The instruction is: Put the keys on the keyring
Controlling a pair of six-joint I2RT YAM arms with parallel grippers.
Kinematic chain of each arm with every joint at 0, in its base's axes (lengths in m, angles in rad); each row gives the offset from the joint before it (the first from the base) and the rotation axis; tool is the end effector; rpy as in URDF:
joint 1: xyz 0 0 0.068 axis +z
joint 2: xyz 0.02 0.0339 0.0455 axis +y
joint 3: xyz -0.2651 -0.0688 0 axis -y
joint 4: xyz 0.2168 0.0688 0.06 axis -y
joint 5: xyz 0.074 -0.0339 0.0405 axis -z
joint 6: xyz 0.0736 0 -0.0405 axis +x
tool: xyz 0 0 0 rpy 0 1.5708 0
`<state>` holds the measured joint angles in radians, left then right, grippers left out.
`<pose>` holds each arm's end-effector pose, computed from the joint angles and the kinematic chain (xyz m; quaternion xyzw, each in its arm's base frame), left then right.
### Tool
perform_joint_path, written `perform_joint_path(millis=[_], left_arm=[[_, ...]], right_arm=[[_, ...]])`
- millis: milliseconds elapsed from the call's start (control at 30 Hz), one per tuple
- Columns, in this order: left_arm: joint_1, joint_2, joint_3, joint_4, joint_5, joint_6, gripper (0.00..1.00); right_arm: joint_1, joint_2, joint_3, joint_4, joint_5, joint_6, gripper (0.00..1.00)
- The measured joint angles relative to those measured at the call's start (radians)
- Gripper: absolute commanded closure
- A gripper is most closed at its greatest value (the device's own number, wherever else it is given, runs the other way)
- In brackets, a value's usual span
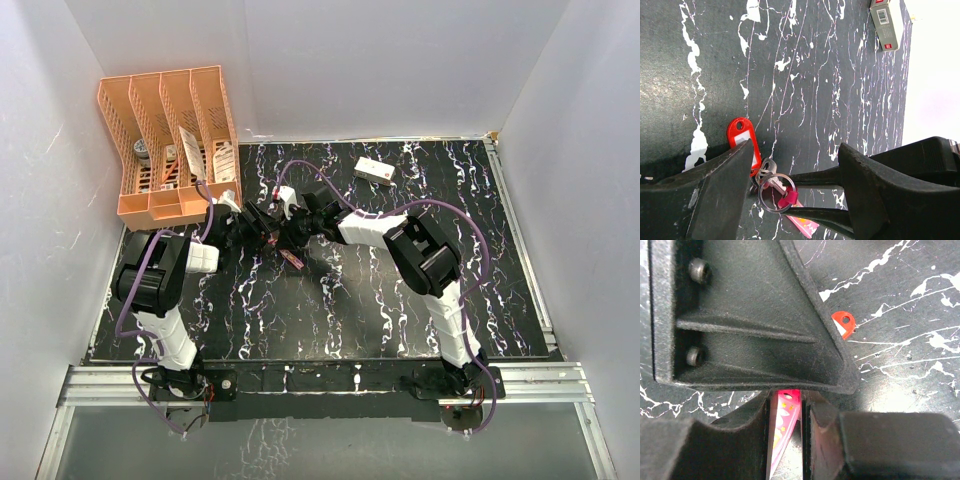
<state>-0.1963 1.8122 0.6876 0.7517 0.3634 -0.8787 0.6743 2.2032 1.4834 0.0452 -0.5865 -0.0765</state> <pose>0.3519 -0.0967 0.1492 -0.1758 0.7996 -0.4121 0.3999 0.3534 0.3346 0.1450 -0.4329 0.7568 0.3711 0.3196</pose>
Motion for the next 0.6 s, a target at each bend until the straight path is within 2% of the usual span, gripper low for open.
perform_joint_path(millis=[600], left_arm=[[0.001,0.0,0.005,-0.009,0.0,0.005,0.32]], right_arm=[[0.001,0.0,0.005,0.0,0.032,0.003,0.93]])
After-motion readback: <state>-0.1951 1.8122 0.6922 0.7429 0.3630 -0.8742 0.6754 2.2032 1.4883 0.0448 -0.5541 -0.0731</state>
